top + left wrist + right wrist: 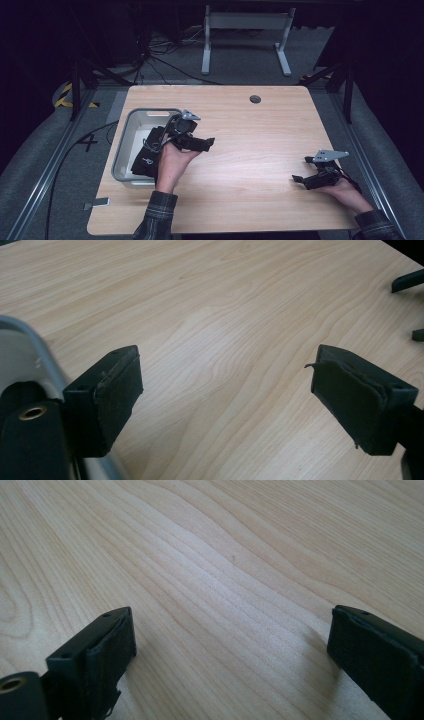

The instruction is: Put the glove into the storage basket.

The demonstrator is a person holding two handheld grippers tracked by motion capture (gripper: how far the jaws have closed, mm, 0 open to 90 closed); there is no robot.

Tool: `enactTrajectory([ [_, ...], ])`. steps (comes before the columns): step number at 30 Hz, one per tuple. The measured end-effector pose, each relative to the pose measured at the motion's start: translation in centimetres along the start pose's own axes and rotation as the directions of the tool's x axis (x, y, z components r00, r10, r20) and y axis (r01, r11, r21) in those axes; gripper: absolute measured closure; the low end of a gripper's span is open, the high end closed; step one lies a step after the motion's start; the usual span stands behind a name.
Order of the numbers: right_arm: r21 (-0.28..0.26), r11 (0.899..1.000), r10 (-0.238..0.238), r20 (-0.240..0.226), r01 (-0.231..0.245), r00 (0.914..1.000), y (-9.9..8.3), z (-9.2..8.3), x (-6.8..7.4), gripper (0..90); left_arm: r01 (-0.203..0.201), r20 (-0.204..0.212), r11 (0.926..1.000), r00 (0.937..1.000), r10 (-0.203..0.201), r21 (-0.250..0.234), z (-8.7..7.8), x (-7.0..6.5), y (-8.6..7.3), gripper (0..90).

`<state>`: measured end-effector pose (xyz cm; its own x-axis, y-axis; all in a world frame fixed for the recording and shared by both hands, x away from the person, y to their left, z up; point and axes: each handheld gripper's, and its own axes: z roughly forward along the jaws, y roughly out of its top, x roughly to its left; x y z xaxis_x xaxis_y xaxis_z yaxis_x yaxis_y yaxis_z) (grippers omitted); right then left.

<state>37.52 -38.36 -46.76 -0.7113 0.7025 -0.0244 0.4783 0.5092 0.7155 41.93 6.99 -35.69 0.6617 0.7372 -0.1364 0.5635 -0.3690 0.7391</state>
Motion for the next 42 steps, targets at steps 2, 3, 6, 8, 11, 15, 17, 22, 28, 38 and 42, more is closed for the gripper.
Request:
enactTrajectory([
  [2,0.000,1.000,0.000,0.001,0.000,1.0000,0.0,0.0,0.0,5.8,-0.012,0.007,0.9999,0.9999,0.012,0.005,0.5,-0.7,-0.1,13.8],
  [3,0.000,1.000,0.000,0.000,0.000,1.0000,0.0,0.0,0.0,5.8,-0.021,0.013,0.9998,0.9997,0.021,0.008,0.8,-1.2,-0.1,13.8],
  [6,0.000,1.000,0.000,0.001,0.000,1.0000,0.0,0.0,0.0,5.8,-0.036,0.023,0.9993,0.9991,0.036,0.004,1.6,-2.2,-0.3,13.6],
  [8,0.000,1.000,0.000,0.000,0.000,1.0000,0.0,0.0,0.0,5.8,-0.051,0.026,0.9987,0.9984,0.051,0.008,2.2,-2.9,-0.5,12.5],
  [11,0.000,1.000,-0.001,0.000,0.001,1.0000,0.0,0.0,0.0,5.8,-0.063,0.031,0.9979,0.9975,0.063,0.011,2.8,-3.6,-0.7,11.5],
  [15,0.001,1.000,0.000,0.001,0.000,1.0000,0.0,0.0,0.0,5.8,-0.089,0.038,0.9959,0.9954,0.088,0.018,3.7,-4.7,-1.0,11.3],
  [17,0.000,1.000,0.000,0.000,0.000,1.0000,0.0,0.0,0.0,5.8,-0.094,0.041,0.9955,0.9948,0.093,0.010,4.1,-5.3,-1.2,11.2],
  [22,0.000,1.000,0.000,0.000,0.000,1.0000,0.0,0.0,0.0,5.8,-0.110,0.065,0.9939,0.9918,0.110,-0.003,5.3,-6.5,-1.7,11.2],
  [28,0.000,1.000,0.000,0.000,0.000,1.0000,0.0,0.0,0.0,5.8,-0.139,0.088,0.9902,0.9867,0.136,0.018,7.0,-8.1,-2.6,11.2],
  [38,0.001,1.000,0.000,0.001,0.000,1.0000,0.0,0.0,0.0,5.8,-0.174,0.105,0.9832,0.9802,0.168,0.055,9.4,-10.0,-3.9,9.4],
  [42,0.000,1.000,-0.001,0.000,0.001,1.0000,0.0,0.0,0.0,5.8,-0.181,0.112,0.9805,0.9787,0.172,0.076,10.3,-10.4,-4.4,8.9],
])
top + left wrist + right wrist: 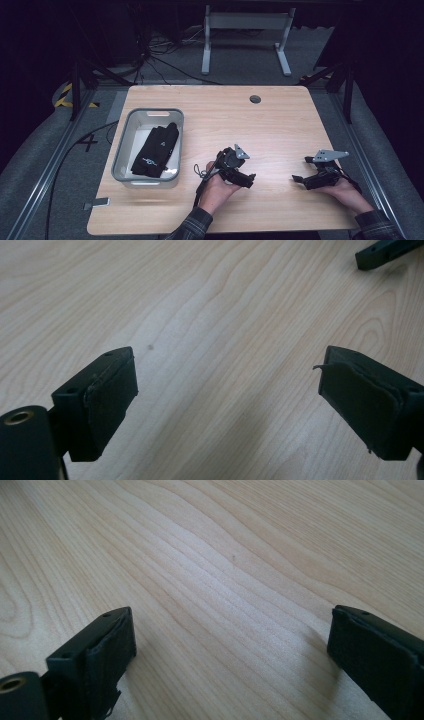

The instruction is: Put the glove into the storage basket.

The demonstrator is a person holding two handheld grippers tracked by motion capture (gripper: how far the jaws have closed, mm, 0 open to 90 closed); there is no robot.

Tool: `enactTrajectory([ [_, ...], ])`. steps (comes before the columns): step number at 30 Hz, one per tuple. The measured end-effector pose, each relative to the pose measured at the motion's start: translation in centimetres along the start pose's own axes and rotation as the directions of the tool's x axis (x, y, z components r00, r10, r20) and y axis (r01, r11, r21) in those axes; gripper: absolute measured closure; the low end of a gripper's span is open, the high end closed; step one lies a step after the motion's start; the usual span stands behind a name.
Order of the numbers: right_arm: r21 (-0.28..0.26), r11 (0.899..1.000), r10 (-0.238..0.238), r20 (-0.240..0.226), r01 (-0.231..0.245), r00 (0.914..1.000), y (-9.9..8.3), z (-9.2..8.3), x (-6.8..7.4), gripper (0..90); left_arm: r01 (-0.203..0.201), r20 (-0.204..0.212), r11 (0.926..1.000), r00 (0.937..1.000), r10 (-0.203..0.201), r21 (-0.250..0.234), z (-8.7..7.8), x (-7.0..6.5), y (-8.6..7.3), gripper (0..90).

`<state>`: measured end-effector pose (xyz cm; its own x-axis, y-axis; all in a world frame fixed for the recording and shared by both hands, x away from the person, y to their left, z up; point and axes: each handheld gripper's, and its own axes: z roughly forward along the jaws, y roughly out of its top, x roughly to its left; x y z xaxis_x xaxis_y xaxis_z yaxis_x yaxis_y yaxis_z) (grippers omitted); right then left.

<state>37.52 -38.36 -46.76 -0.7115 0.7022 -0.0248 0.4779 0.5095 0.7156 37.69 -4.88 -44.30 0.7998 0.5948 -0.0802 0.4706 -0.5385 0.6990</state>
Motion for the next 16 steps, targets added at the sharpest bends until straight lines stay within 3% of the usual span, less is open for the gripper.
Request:
enactTrajectory([
  [10,0.000,1.000,0.000,0.000,0.000,1.0000,0.0,0.0,0.0,5.8,-0.048,-0.018,0.9931,0.9986,0.050,0.107,2.3,-0.8,-0.8,7.1],
  [16,0.001,1.000,0.000,0.001,0.000,1.0000,0.0,0.0,0.0,5.8,-0.059,-0.025,0.9931,0.9978,0.062,0.101,2.4,-0.8,-1.1,3.2],
])
